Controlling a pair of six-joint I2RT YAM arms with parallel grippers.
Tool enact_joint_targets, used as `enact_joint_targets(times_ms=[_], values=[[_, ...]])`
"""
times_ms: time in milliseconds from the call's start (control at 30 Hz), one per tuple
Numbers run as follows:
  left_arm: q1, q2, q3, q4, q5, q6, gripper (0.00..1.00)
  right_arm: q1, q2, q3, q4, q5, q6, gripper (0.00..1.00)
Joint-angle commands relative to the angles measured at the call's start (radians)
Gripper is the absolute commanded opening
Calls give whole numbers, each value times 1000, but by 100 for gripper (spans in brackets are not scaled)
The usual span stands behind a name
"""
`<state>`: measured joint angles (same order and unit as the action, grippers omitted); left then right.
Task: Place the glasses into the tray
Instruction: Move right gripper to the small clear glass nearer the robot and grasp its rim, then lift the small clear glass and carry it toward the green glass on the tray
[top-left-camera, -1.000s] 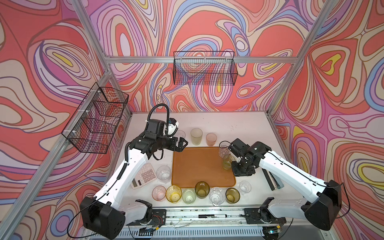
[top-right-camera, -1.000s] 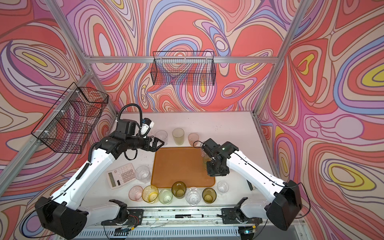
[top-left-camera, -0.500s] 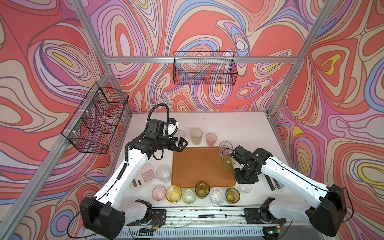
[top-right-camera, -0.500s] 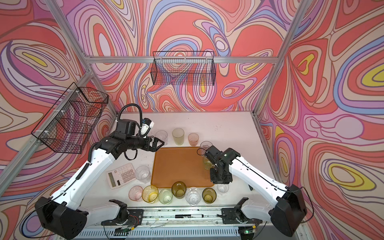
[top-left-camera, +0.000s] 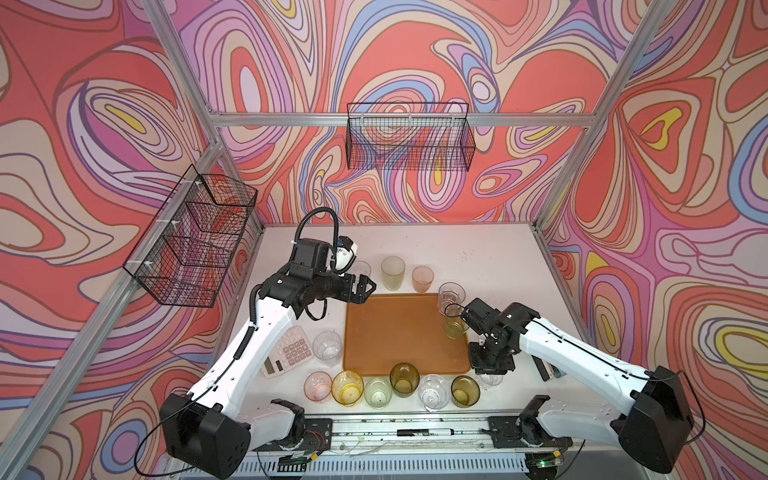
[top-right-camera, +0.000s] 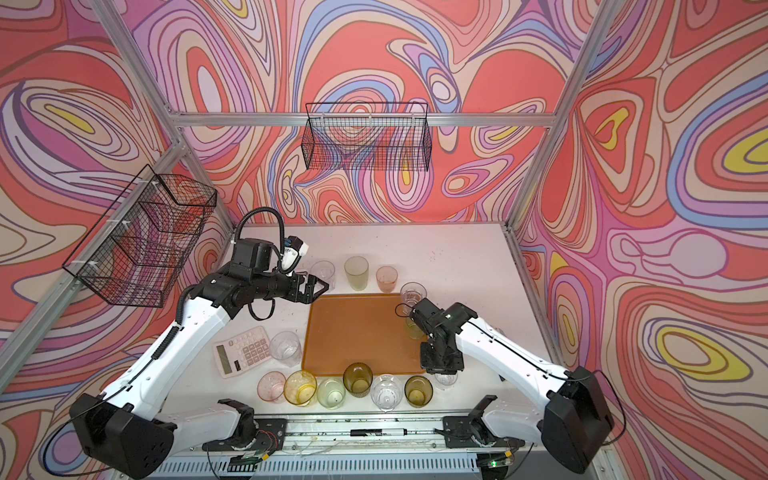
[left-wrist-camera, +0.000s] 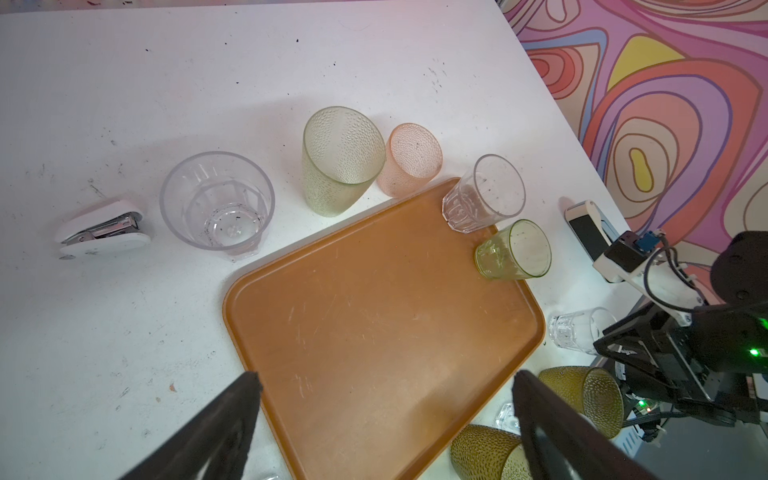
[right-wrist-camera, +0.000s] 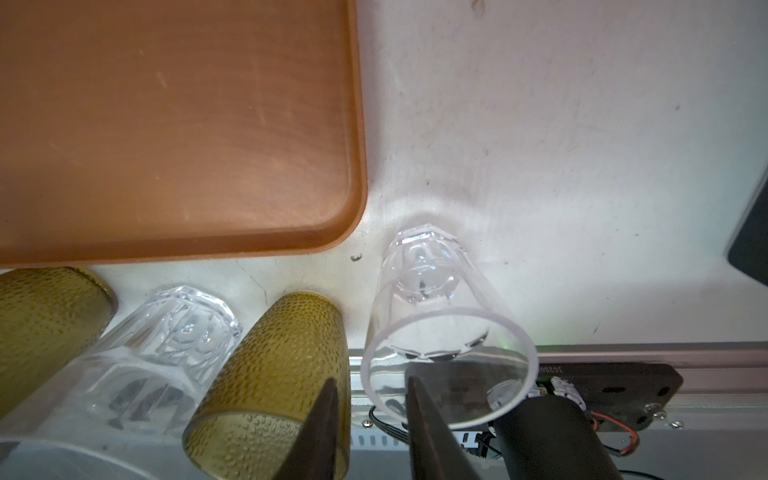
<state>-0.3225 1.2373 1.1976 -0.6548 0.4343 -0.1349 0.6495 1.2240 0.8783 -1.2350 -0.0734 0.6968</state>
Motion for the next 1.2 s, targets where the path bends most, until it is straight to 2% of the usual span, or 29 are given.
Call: enact_joint_targets(times_ms=[0,1000,1167], values=[[-1,-9,-4,3,14,1,97,7,-6,-17,26,-6,12,28],[0,-9,-4,1,15,3,97,7,31,-41,27,38,-5,15],[-1,-7,-4,3,15,1,97,7,35,-36,32,39,-7,10]])
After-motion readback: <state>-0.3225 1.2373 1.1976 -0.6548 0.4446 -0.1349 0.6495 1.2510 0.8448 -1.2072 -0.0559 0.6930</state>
